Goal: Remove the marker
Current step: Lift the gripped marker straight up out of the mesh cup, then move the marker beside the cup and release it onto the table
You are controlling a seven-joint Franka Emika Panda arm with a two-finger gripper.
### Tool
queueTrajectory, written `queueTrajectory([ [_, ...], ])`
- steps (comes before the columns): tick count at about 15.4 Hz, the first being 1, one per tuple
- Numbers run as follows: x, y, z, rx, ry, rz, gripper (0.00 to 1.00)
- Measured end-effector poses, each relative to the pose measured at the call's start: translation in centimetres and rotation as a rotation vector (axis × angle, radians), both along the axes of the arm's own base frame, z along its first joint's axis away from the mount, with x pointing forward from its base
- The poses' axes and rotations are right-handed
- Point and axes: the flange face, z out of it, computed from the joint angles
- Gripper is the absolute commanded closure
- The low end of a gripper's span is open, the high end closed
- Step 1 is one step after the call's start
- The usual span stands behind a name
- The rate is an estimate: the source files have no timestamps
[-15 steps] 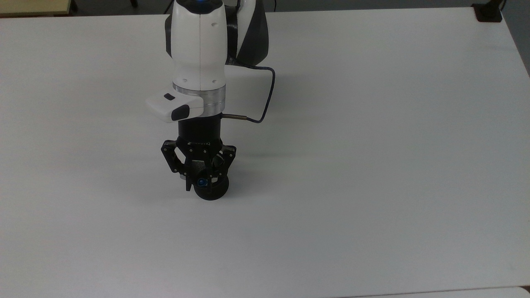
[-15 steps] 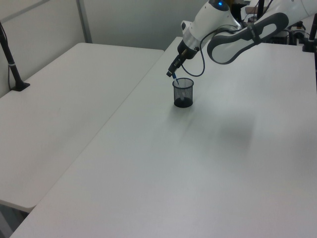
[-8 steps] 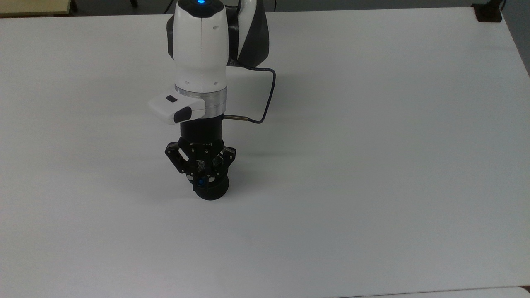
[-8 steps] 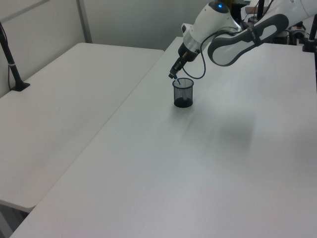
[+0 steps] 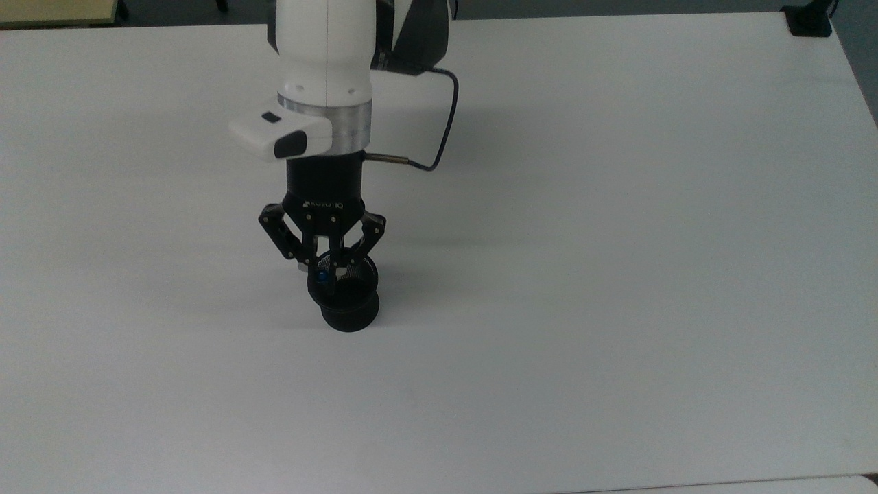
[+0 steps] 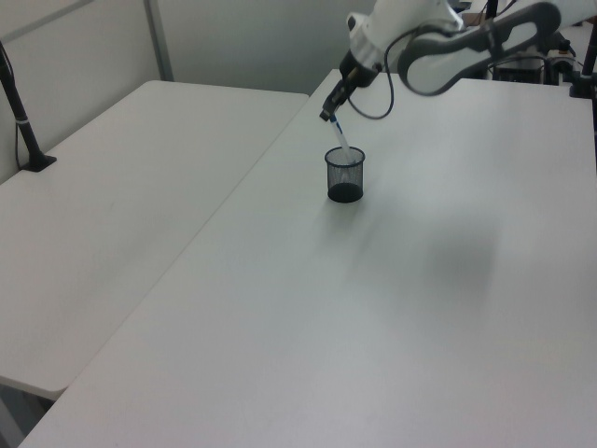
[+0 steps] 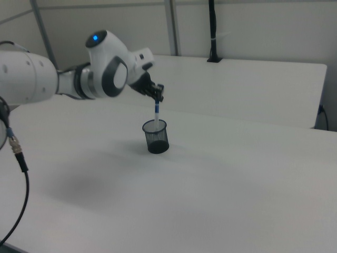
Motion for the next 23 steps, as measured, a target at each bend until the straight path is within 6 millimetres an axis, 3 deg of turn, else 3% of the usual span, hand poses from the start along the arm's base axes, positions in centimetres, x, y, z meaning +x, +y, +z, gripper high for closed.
queueTrajectory([
  [2, -0.8, 0.3, 2.9, -0.005, -0.005, -0.003, 0.87],
  [4, -1.3, 0.7, 4.6, -0.009, 0.011, -0.004, 0.87],
  [7, -1.6, 2.4, 4.5, -0.012, 0.06, 0.012, 0.87],
  [13, -2.3, 8.3, 1.2, -0.026, 0.199, 0.072, 0.86],
  [20, -1.9, 12.6, -6.1, -0.032, 0.304, 0.115, 0.85],
  [22, -1.8, 12.8, -7.9, -0.025, 0.327, 0.097, 0.69],
  [23, -1.8, 13.0, -8.4, -0.022, 0.333, 0.091, 0.51],
])
